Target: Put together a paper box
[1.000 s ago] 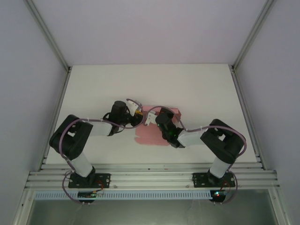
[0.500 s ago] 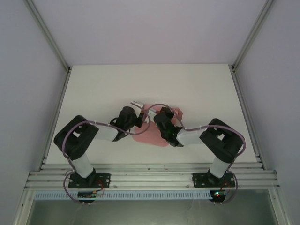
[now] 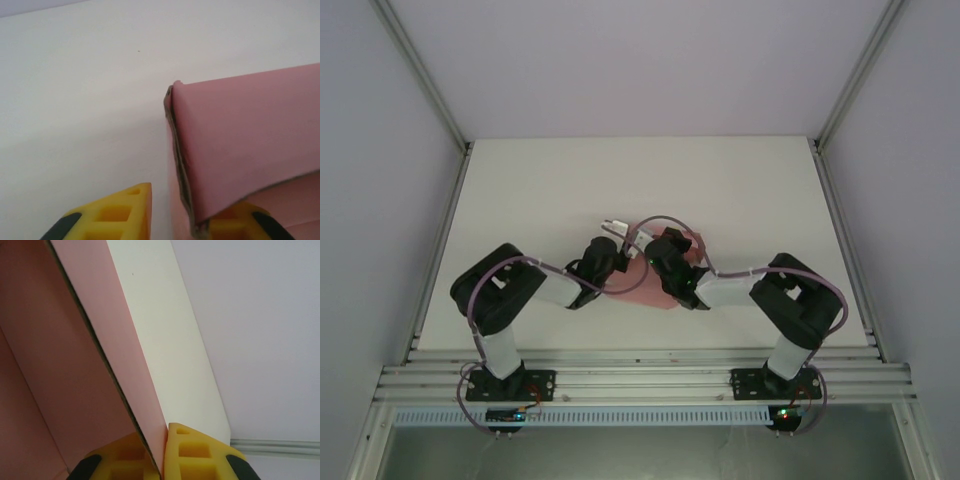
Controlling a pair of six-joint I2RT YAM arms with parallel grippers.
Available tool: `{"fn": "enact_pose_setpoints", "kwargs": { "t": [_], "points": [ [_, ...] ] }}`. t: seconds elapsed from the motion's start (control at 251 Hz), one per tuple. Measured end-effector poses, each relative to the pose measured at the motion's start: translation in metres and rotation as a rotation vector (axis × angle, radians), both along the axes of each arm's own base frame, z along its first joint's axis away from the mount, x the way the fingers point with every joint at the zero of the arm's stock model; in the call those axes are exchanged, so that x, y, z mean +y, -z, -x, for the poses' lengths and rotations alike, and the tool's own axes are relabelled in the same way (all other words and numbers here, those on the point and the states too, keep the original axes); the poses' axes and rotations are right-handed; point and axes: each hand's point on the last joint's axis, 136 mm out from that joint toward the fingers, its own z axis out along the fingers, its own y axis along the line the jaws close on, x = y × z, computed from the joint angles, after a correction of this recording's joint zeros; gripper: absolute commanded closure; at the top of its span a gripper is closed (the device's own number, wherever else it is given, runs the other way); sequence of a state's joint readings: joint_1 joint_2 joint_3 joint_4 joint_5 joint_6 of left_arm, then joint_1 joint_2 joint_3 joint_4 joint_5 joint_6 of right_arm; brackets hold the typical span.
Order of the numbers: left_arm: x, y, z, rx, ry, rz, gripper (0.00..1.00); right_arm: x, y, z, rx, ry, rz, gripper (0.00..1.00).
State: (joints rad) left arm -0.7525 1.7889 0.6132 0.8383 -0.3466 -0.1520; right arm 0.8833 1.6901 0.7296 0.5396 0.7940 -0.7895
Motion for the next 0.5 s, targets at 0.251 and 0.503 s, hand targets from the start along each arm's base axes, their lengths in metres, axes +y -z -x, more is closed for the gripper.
{"fn": "enact_pose_setpoints", "kwargs": {
  "t": [0.251, 0.503],
  "points": [
    [0.0008, 0.0029, -0.0005, 0.026, 0.004, 0.027, 0.73, -0.0002, -0.0006, 0.0011, 0.020, -0.008, -0.019, 1.00],
    [-0.0074, 0.0000, -0.0026, 0.037, 0.021, 0.048, 1.00, -0.0008, -0.0010, 0.0004, 0.023, 0.000, -0.044, 0.92]
  ]
}}
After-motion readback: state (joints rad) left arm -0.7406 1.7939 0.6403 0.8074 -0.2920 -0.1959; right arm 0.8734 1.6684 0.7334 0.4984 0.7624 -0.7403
